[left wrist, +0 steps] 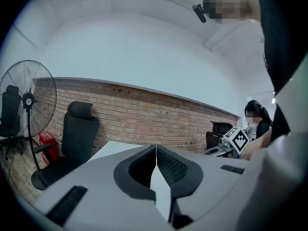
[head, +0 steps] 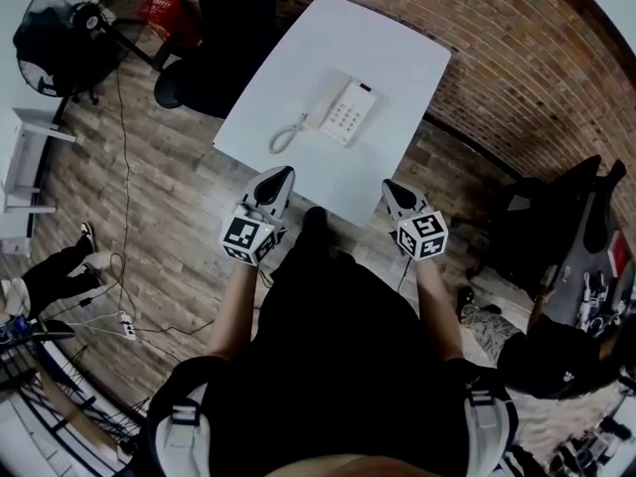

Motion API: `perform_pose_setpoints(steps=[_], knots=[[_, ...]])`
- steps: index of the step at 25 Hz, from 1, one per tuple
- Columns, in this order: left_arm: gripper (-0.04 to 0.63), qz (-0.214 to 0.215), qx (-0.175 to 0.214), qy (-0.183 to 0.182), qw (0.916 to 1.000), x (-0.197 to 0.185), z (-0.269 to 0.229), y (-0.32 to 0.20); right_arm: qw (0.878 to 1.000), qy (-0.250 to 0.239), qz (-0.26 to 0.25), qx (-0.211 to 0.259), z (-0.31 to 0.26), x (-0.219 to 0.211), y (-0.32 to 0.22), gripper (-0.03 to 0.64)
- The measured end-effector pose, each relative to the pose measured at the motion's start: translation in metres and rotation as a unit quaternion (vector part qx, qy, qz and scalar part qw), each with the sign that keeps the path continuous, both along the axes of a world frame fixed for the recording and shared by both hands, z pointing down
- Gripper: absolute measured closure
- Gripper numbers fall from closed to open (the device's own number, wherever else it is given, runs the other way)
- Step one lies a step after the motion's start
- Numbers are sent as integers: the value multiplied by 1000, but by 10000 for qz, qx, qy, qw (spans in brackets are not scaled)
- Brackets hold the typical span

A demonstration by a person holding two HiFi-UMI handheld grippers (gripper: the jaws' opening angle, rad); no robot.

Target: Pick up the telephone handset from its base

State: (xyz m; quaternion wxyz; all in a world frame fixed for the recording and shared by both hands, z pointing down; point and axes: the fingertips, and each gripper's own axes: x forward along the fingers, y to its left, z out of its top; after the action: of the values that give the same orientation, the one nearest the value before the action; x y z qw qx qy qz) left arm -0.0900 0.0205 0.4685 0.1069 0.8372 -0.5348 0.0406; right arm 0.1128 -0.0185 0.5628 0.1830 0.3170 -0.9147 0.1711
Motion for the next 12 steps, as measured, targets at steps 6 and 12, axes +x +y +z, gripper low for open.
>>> perform_pose_setpoints(steps=[6,12], knots=[[574,274,-100,8,9996,-14,8,-36,9997,62,234,-24,-2,-15,-25,620],[574,696,-94,114,9975,-20,7,-73,9980,104,623,16,-10,-24,-45,620]])
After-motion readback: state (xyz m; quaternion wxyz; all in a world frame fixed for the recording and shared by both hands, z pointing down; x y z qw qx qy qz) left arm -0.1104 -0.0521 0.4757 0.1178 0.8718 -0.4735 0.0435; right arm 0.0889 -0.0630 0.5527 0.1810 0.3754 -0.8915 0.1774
